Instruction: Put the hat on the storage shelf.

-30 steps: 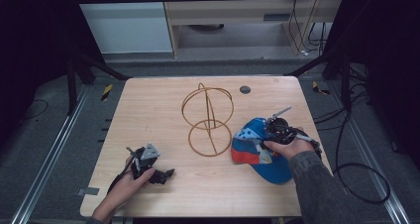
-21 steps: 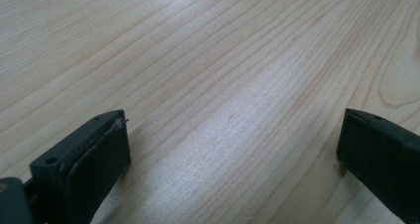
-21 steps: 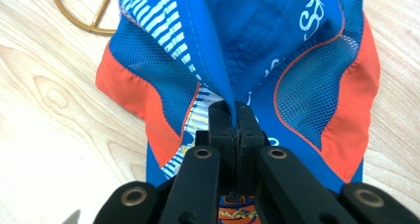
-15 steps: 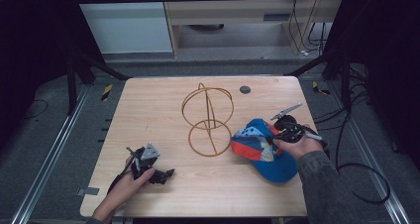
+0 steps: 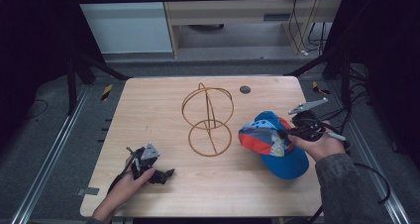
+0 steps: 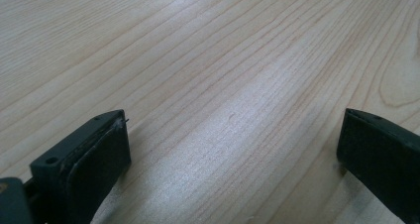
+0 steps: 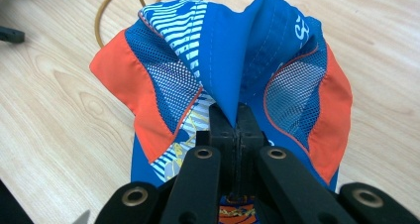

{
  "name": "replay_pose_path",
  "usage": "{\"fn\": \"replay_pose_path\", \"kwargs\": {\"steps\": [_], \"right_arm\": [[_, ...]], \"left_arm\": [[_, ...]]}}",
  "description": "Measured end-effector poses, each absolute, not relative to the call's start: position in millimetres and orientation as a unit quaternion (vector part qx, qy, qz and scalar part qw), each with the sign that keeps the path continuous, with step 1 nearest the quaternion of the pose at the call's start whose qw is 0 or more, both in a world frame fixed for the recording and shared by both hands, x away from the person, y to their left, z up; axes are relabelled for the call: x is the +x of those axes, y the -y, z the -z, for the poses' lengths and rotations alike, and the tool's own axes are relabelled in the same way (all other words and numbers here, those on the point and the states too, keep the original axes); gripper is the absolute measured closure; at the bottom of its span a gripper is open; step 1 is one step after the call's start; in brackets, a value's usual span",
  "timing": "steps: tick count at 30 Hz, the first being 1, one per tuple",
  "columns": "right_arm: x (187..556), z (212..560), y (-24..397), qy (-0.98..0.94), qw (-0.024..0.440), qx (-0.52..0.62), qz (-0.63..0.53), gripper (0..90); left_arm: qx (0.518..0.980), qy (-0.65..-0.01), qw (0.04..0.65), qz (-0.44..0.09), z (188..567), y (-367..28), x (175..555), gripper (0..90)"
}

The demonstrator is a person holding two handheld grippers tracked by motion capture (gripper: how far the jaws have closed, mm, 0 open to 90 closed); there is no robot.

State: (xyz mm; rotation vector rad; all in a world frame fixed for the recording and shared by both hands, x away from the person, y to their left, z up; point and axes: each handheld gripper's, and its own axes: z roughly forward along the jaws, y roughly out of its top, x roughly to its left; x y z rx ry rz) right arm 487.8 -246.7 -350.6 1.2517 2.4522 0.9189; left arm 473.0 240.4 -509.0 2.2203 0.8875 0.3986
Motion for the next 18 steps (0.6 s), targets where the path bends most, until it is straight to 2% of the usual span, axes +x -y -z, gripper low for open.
{"fn": "replay_pose_path", "kwargs": {"steps": [18], "right_arm": [[484.3, 325.5, 255.1, -0.833, 0.137, 0.425, -0.327, 89.8]], "left_arm": [[0.857, -0.344, 0.352, -0.154, 509.1, -240.1, 472.8, 0.0]]}}
